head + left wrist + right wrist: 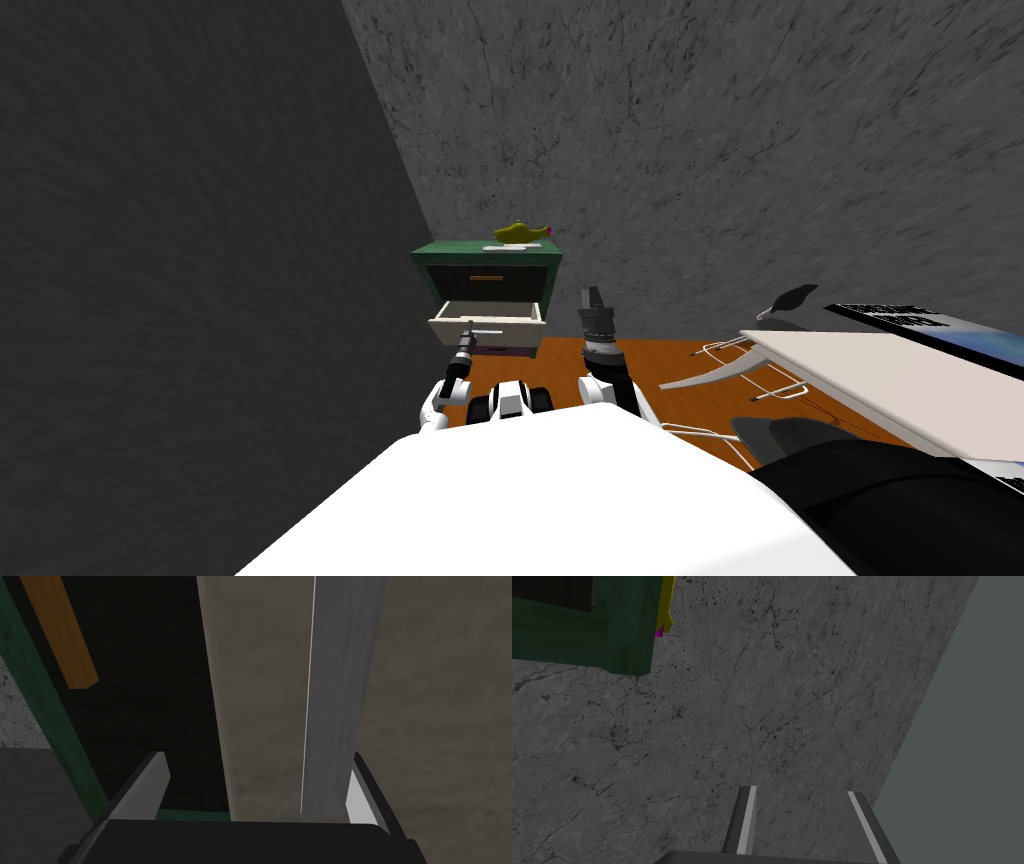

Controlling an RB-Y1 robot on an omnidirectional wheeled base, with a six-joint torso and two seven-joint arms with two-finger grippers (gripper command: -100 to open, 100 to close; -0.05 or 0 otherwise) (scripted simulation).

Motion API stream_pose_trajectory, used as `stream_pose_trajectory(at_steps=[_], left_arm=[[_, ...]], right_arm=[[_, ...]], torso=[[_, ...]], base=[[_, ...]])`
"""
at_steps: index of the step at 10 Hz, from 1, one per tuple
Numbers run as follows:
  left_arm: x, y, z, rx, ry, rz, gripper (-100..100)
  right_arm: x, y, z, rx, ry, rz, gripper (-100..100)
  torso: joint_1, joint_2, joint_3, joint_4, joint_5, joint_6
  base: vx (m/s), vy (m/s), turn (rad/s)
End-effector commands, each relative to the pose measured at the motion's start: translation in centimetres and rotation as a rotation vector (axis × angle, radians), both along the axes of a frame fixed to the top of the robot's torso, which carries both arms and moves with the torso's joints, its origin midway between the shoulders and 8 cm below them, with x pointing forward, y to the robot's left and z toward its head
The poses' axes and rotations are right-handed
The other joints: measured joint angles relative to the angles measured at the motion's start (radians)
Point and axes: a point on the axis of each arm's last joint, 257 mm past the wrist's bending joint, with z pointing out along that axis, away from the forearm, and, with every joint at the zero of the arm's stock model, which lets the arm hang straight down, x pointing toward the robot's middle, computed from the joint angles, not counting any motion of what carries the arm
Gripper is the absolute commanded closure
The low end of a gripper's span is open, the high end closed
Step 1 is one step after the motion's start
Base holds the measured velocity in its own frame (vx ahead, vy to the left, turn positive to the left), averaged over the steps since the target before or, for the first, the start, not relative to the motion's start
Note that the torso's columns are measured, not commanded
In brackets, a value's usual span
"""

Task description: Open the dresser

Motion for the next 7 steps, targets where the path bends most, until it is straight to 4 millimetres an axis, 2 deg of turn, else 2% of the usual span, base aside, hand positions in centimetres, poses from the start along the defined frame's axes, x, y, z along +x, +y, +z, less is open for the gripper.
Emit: stream_pose_trajectory(at_steps=[1,2,7], left_arm=[[0.60,-0.03,0.39,0.000,0.009,-0.001,-100],[0.63,0.00,0.18,0.001,0.017,-0.001,0],[0.38,0.11,-0.46,0.003,0.032,0.001,0]], right_arm=[[0.00,0.00,0.00,0.000,0.000,0.000,0],[0.00,0.00,0.00,0.000,0.000,0.000,0],[0.00,0.00,0.00,0.000,0.000,0.000,0]], torso=[[-0.001,0.002,0.001,0.003,-0.001,-0.001],[-0.001,0.001,0.001,0.001,0.000,0.000],[0.000,-0.004,-0.002,-0.004,0.001,0.001]], base=[[-0.022,-0.003,0.000],[0.000,0.000,0.000],[0.000,0.000,0.000]])
